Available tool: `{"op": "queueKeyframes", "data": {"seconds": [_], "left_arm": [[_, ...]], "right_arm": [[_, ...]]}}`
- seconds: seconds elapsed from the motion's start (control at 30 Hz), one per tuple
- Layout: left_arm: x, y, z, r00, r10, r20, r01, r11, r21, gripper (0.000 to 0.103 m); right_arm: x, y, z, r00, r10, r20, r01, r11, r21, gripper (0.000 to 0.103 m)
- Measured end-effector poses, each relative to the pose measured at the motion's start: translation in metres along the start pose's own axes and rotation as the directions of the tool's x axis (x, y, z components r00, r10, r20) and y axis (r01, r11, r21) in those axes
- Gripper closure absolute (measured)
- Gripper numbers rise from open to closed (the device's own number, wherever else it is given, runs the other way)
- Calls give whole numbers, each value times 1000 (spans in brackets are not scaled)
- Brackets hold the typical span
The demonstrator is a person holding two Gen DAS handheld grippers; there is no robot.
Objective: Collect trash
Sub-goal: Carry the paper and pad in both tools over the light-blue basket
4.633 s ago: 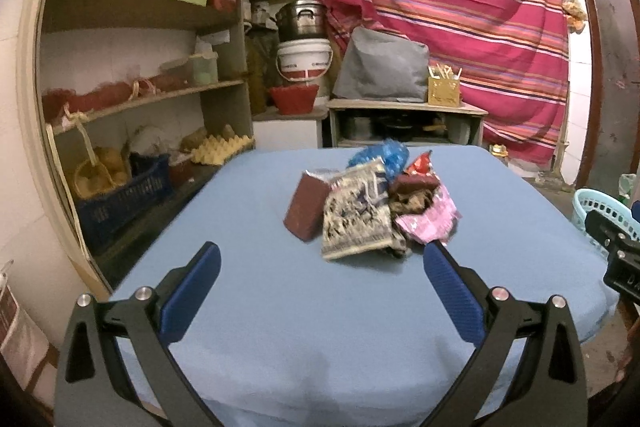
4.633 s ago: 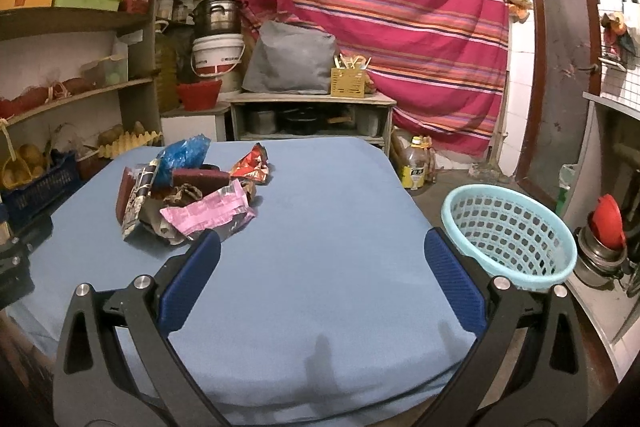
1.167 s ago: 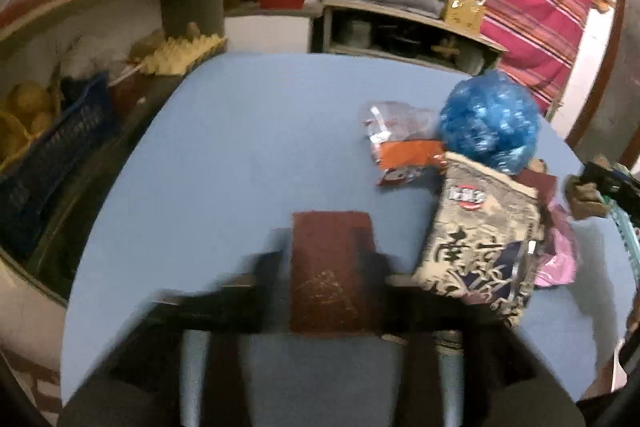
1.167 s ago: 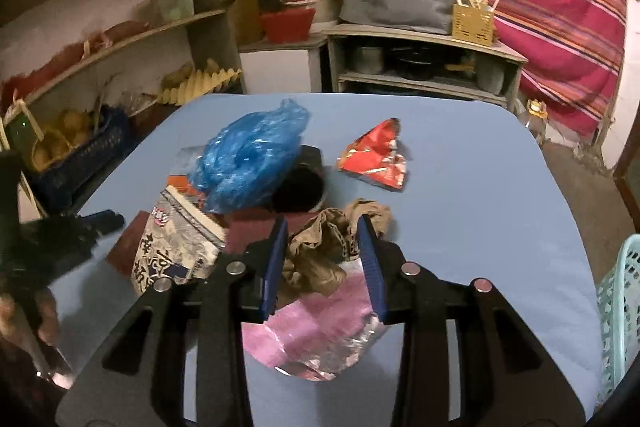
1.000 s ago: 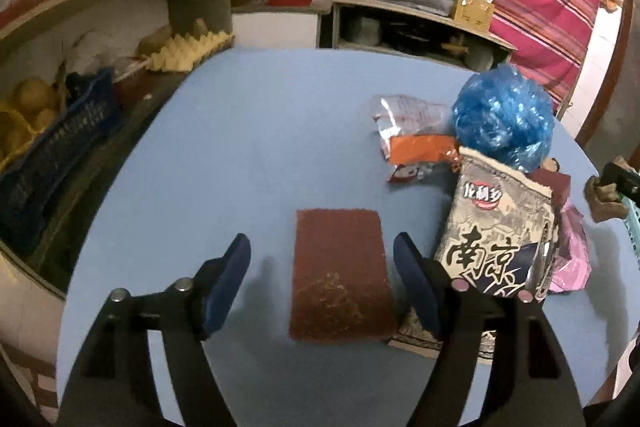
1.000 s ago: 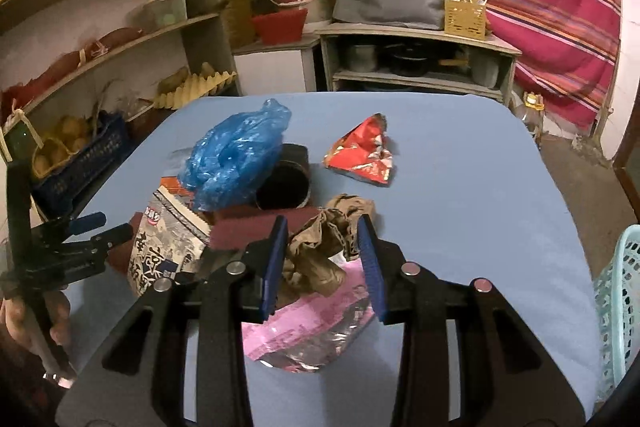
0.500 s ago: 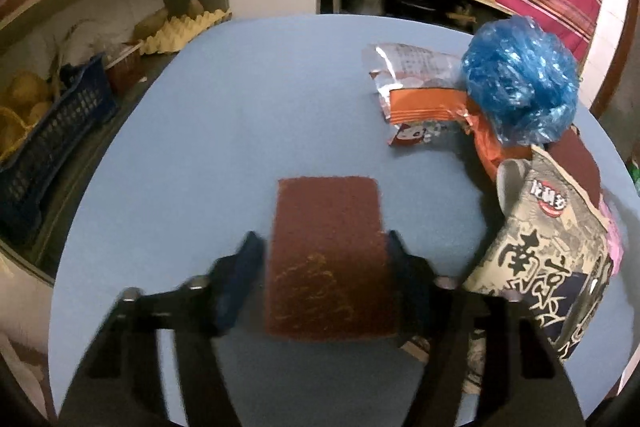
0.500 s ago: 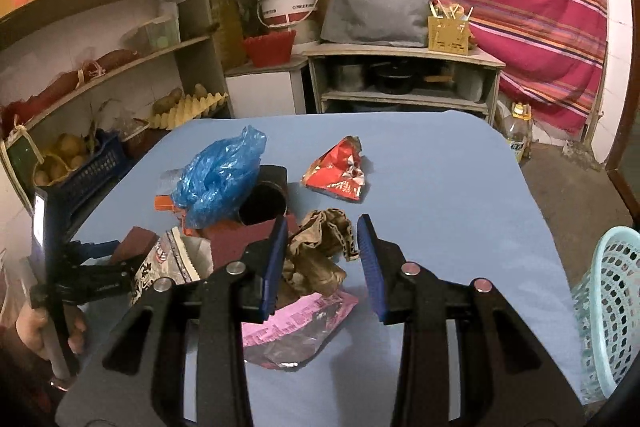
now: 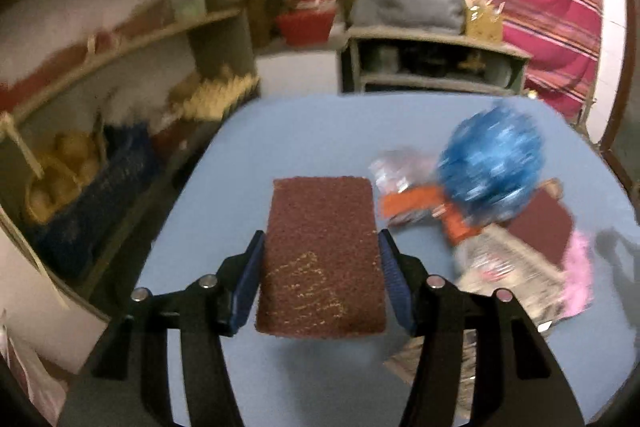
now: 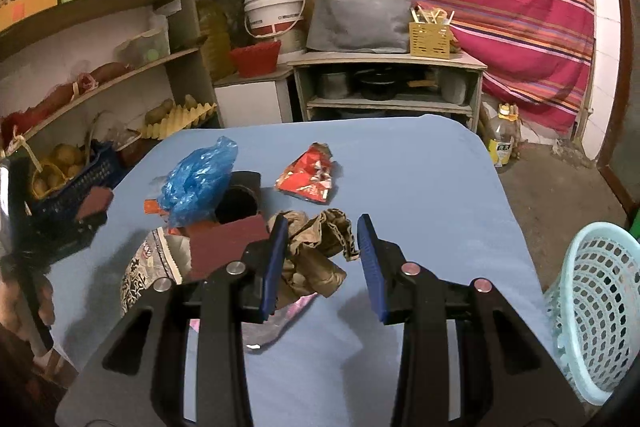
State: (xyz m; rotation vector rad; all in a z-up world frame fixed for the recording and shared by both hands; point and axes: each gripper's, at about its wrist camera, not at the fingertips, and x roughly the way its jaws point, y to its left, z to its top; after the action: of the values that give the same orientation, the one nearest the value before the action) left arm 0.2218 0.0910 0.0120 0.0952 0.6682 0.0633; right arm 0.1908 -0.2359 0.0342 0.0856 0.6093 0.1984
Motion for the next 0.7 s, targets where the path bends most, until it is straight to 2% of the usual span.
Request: {"op": "queueKeyframes", "data": {"seconds": [0.2, 0.33, 0.5, 0.6, 0.7], "left_arm": [[-27, -56, 24, 995, -85, 59, 85, 996, 0, 48], [-40, -102, 42, 985, -147, 88, 148, 989, 1, 48], [-51, -178, 63, 965, -240, 108, 237, 971, 42, 48], [-58, -221, 71, 950, -290, 113, 282, 956, 79, 47], [-64, -265, 77, 929, -353, 111, 342, 933, 112, 47]], "right_arm": [[-28, -36, 10, 998, -42, 42, 41, 999, 24, 67], [-51, -77, 17, 991, -113, 69, 110, 992, 57, 67], [-81, -139, 22, 978, -192, 80, 181, 976, 124, 67], [-100, -175, 20, 958, -275, 79, 265, 956, 124, 67], [-113, -205, 14, 938, -342, 54, 334, 935, 122, 67]]}}
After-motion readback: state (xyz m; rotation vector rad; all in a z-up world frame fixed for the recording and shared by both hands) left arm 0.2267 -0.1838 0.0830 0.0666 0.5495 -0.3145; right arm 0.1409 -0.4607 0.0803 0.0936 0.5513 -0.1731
